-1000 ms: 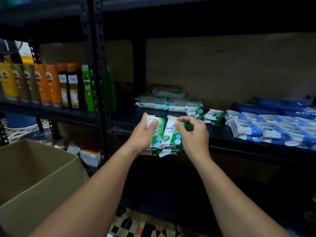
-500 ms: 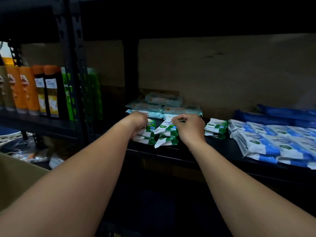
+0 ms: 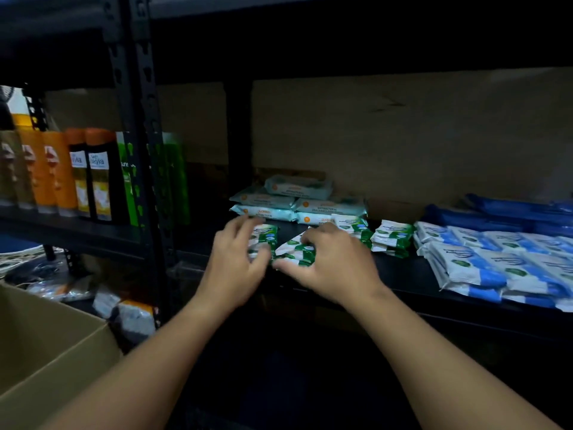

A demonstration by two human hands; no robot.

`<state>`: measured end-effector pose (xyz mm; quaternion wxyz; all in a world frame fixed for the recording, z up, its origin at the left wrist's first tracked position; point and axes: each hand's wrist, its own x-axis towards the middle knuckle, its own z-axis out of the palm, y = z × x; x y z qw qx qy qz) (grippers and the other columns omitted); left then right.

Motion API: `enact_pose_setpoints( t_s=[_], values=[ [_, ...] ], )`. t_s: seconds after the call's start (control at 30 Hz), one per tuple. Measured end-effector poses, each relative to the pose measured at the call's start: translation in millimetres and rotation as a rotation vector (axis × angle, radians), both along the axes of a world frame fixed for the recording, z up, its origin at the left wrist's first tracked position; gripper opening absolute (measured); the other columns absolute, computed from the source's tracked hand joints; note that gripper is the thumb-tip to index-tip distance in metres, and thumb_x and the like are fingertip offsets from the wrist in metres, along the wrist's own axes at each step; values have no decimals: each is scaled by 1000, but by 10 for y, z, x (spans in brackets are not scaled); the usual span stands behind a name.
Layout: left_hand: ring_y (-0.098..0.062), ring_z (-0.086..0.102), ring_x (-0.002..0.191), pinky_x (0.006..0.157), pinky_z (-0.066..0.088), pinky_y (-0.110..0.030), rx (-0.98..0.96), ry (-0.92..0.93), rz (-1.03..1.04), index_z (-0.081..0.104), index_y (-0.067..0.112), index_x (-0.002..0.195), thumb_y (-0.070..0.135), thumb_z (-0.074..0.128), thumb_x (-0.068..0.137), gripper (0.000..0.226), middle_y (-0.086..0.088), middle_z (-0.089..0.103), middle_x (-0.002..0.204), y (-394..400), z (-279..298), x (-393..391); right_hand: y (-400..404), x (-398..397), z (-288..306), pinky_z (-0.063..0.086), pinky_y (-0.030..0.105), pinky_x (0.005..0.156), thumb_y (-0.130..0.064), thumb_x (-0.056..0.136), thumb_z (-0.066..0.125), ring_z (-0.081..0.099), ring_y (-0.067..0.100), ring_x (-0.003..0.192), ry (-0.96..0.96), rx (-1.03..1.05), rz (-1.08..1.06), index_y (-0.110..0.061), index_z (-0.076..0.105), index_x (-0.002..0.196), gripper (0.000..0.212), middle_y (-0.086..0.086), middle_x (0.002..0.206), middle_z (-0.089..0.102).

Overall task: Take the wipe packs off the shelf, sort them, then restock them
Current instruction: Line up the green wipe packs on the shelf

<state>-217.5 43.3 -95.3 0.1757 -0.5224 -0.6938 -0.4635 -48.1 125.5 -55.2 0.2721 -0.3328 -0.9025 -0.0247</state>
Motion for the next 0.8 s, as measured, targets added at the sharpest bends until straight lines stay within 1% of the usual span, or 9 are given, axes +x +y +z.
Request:
enact_pose_setpoints(
  t_s=[0.07, 0.1, 0.2, 0.33, 0.4, 0.5, 0.6, 0.7, 0.8],
  values=[
    [-21, 48, 126, 104, 36, -27, -22, 112, -5, 65, 21, 128, 22, 67, 90, 38, -3, 55, 138, 4, -163, -19, -4, -47, -76, 54, 39, 80, -73, 84, 53, 63, 30, 105, -60, 38, 18, -25, 57, 128, 66, 3, 126, 57],
    [-23, 50, 124, 102, 35, -25, -21, 129, 10, 68, 20, 125, 16, 70, 89, 36, -3, 58, 135, 38, -169, -56, 26, -71, -89, 54, 39, 81, -66, 88, 55, 63, 31, 106, -60, 31, 22, -23, 55, 130, 60, 4, 127, 56],
    [-29, 61, 113, 99, 46, -30, -53, 113, 30, 72, 15, 120, 7, 69, 87, 35, -8, 66, 124, 197, -42, -159, 173, -161, -64, 53, 42, 86, -58, 91, 61, 60, 35, 109, -52, -15, 38, -19, 56, 129, 54, 8, 127, 56],
    [-26, 62, 114, 97, 48, -31, -250, -5, 63, 70, 19, 124, 7, 64, 88, 39, -10, 65, 127, 438, 214, -234, 315, -368, -10, 48, 42, 86, -51, 93, 64, 58, 38, 111, -98, -26, 48, -17, 56, 127, 48, 12, 124, 53],
    [-26, 63, 111, 95, 50, -33, -297, -31, 90, 70, 20, 123, 7, 64, 88, 38, -10, 66, 125, 529, 274, -279, 330, -459, -12, 48, 42, 84, -49, 95, 62, 58, 40, 109, -109, -7, 61, -16, 55, 127, 47, 14, 124, 52],
    [-25, 65, 106, 93, 52, -35, -297, -49, 89, 70, 22, 118, 7, 65, 86, 36, -9, 69, 119, 561, 260, -374, 328, -521, -84, 49, 43, 83, -50, 97, 57, 58, 41, 110, -113, 41, 86, -16, 54, 132, 49, 16, 126, 52],
    [-24, 64, 106, 92, 51, -33, -267, -63, 84, 72, 21, 116, 7, 66, 85, 35, -8, 69, 116, 558, 217, -409, 371, -542, -153, 49, 43, 80, -50, 100, 51, 59, 41, 108, -70, 71, 100, -16, 54, 130, 45, 14, 125, 55],
    [-24, 65, 103, 89, 50, -29, -256, -76, 95, 73, 21, 114, 6, 66, 85, 33, -8, 70, 113, 626, 209, -434, 462, -591, -134, 44, 40, 73, -43, 101, 53, 60, 40, 105, -48, 48, 85, -14, 55, 124, 37, 14, 118, 58],
    [-24, 65, 104, 91, 49, -29, -264, -102, 113, 73, 24, 113, 9, 67, 87, 30, -8, 69, 115, 748, 211, -428, 588, -620, -114, 43, 39, 73, -38, 101, 56, 61, 40, 104, -27, 24, 58, -12, 57, 121, 32, 15, 114, 62]
  ],
)
